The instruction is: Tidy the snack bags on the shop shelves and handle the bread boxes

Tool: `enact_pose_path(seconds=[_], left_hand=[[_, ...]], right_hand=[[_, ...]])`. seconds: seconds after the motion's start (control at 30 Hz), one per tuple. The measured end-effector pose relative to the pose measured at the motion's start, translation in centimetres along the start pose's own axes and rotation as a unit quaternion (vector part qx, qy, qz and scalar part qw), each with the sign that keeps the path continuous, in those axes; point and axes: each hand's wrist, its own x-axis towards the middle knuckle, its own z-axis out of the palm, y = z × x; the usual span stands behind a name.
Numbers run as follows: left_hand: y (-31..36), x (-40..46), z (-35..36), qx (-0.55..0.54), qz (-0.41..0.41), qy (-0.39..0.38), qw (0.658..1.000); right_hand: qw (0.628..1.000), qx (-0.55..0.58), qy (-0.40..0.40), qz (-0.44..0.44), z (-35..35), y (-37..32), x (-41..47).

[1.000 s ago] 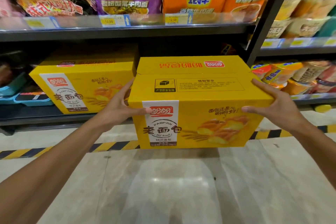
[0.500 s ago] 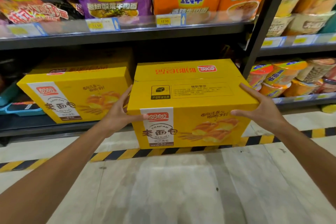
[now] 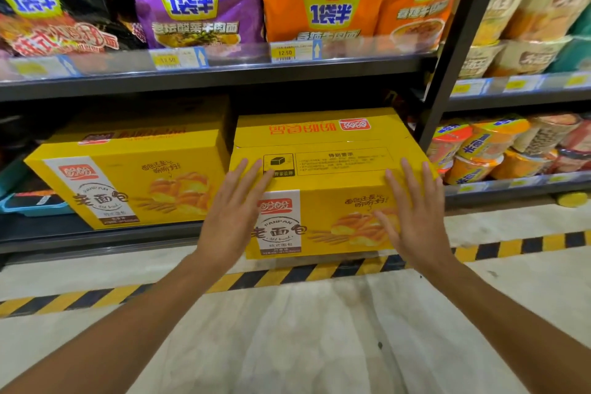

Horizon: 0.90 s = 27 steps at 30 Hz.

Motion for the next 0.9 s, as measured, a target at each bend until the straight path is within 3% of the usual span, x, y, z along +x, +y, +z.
enact_pose_path(seconds=[0.13,0.5,0.9], left_hand=[[0.7,0.0,2.0,0.05,0.005,-0.006,0.999],[-1.9,5.0,4.9,0.103,0.014,-0.014,0.994],[-4.6,9.2,7.8,0.128,0.004,-0.025,0.991]], right_hand=[[0.997,-0.068,-0.034,-0.012,1.4,0.1,-0.3],[0.982,-0.084,-0.167,-0.017,3.6,3.2,6.1],[0.976,-0.082,-0.203,-0.004,6.7,4.3,10.7]])
